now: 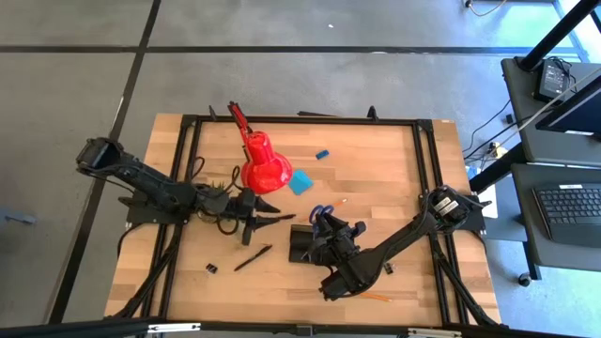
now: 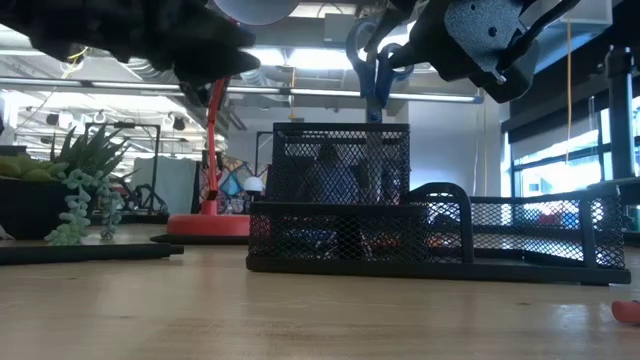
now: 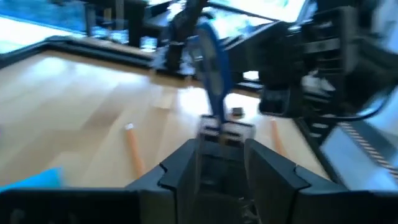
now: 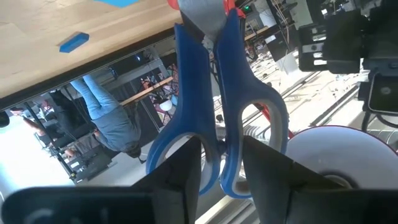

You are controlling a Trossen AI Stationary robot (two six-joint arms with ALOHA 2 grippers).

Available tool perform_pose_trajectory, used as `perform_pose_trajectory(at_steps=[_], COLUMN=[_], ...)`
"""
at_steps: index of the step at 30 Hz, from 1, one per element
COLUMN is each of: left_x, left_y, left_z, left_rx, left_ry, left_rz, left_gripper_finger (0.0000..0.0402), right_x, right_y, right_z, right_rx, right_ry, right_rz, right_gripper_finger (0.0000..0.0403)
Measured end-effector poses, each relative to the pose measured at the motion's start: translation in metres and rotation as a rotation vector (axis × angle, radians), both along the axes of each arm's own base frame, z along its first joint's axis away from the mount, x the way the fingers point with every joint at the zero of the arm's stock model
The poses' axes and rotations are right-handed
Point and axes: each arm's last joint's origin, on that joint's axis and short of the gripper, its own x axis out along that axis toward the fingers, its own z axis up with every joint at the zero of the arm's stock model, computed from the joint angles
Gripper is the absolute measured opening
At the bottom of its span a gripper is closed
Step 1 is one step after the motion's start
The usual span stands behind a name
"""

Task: Pick and place office supplies into organizer
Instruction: Put the blue scissors into the desk organizer

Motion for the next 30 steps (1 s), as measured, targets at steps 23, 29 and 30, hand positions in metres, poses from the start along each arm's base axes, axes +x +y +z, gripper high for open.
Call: perform_pose_trajectory(at_steps=[23, 29, 30], left_x=[0.073, 0.073, 0.073], left_y=[-0.003, -0.002, -0.002], left_z=[-0.004, -0.006, -0.006], left_rx=[0.02, 0.054, 0.055], left_ry=[-0.043, -0.014, -0.013], left_rz=[-0.049, -0.035, -0.029], left_gripper_finger=[0.0185, 0.0185, 0.0185], right_x=[0.001, 0.001, 0.001], right_y=[0.001, 0.001, 0.001], right_z=[0.0, 0.0, 0.0], right_rx=[0.008, 0.01, 0.011], right_ry=[-0.015, -0.017, -0.019], right_rz=[0.001, 0.0, 0.0], right_gripper_finger=[0.0117, 0.0117, 0.0117])
